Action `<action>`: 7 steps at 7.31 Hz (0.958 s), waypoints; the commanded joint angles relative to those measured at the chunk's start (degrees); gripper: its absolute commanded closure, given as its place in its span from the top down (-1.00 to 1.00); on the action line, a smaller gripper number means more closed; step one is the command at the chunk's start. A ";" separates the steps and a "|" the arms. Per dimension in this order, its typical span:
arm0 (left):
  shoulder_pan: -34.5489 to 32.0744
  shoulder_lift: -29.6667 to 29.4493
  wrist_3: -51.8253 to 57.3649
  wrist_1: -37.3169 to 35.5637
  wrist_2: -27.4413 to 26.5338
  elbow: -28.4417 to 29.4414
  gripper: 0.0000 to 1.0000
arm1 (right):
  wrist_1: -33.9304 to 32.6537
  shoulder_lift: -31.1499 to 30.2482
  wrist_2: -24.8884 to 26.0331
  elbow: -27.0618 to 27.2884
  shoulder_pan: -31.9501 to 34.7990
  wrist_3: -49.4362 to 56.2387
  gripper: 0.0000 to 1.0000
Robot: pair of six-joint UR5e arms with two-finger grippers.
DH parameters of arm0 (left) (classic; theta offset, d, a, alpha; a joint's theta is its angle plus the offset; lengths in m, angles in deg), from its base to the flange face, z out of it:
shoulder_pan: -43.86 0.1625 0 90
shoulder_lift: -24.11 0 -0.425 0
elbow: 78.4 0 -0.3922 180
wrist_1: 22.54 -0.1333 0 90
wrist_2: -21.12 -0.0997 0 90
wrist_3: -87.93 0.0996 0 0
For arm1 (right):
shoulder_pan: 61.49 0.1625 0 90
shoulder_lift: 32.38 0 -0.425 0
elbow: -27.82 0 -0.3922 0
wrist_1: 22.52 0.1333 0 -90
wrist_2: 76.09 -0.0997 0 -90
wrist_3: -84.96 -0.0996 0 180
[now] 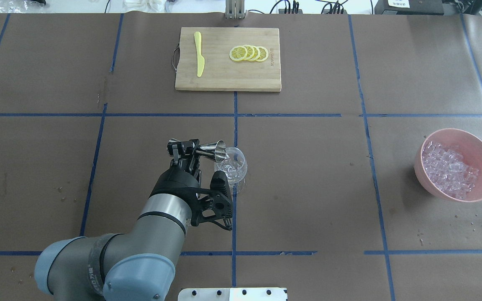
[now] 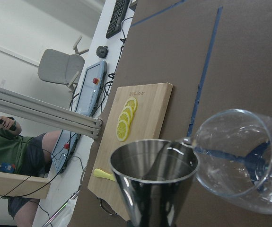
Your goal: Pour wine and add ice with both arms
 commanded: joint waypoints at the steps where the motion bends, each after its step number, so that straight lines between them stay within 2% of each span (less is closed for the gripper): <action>1: -0.85 -0.55 4.95 -1.11 4.96 0.03 -1.00 | 0.07 0.09 -0.03 0.00 0.00 0.00 1.00; 3: -2.60 -1.60 8.13 -2.94 10.39 -0.06 -1.00 | -0.02 0.00 -0.03 0.00 0.00 0.00 1.00; 7: -3.84 -3.37 13.15 -4.45 11.13 0.03 -1.00 | -0.02 0.00 -0.03 0.00 0.00 0.00 1.00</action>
